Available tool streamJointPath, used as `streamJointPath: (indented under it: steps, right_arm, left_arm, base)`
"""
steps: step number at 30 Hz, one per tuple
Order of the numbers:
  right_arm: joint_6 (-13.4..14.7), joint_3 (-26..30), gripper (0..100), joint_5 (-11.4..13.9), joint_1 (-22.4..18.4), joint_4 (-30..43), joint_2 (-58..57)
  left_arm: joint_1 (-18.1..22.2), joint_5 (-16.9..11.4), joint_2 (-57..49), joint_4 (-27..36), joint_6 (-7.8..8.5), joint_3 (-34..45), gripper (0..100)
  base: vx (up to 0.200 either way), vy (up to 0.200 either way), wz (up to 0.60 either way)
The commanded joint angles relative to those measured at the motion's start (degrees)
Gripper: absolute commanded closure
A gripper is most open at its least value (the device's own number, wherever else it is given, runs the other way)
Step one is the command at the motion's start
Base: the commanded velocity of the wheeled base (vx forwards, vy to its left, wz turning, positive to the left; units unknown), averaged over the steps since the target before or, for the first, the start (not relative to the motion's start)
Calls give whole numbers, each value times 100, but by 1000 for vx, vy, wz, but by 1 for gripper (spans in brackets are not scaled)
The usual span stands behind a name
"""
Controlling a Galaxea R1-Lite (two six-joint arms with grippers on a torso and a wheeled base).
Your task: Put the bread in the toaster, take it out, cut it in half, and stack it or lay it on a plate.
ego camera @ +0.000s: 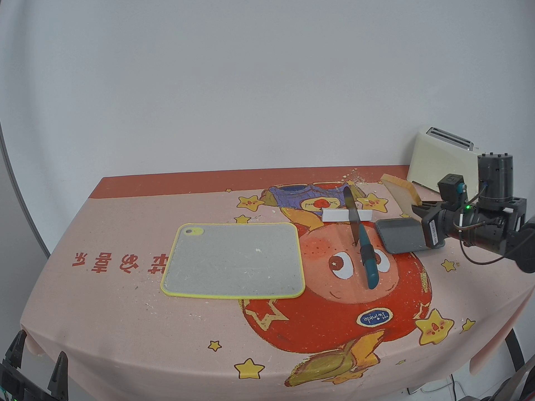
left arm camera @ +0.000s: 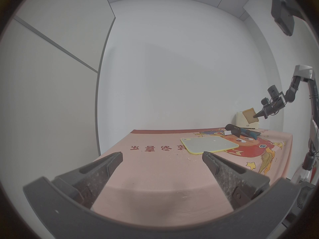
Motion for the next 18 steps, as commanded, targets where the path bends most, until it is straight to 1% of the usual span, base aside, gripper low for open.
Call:
streamJointPath:
  steps: [1,3,4,5,7,8,9,11,12,13,14,15,16,18]
  right_arm:
    - [856,-314,100,965,-36,1487,-1705]
    - [1163,-376,100,1264,-212,1759,-1942]
    - [1251,-376,100,1317,-247,1759,-1977]
    - [1444,-349,100,1396,-317,1751,-2013]
    - [1567,-314,100,1431,-361,1759,-2030]
    - [1778,-226,100,1475,-458,1759,-2118]
    - [1840,-182,100,1519,-502,1759,-2153]
    - [1972,-86,100,1862,-616,1751,-2180]
    - [1998,-77,100,1932,-633,1751,-2180]
    - [2130,-24,100,2354,-721,1742,-2180]
    - [2192,-24,100,2503,-748,1742,-2180]
    - [2271,-15,100,2626,-756,1742,-2171]
    - [2315,-15,100,2653,-748,1742,-2162]
    - [2534,-33,100,2679,-686,1689,-2065]
  left_arm:
    - [0,0,-93,-2,-2,101,0]
    - [0,0,-93,-2,-2,101,0]
    - [0,0,-93,-2,-2,101,0]
    - [0,0,-93,-2,-2,101,0]
    - [0,0,-93,-2,-2,101,0]
    - [0,0,-93,-2,-2,101,0]
    - [0,0,-93,-2,-2,101,0]
    - [0,0,-93,-2,-2,101,0]
    - [0,0,-93,-2,-2,101,0]
    - [0,0,-93,-2,-2,101,0]
    - [0,0,-93,-2,-2,101,0]
    - [0,0,-93,-2,-2,101,0]
    - [0,0,-93,-2,-2,101,0]
    - [0,0,-93,-2,-2,101,0]
  base:
    - [0,0,0]
    - [0,0,0]
    - [0,0,0]
    - [0,0,0]
    - [0,0,0]
    - [0,0,0]
    - [0,0,0]
    - [0,0,0]
    - [0,0,0]
    - [0,0,0]
    - [0,0,0]
    - [0,0,0]
    - [0,0,0]
    - [0,0,0]
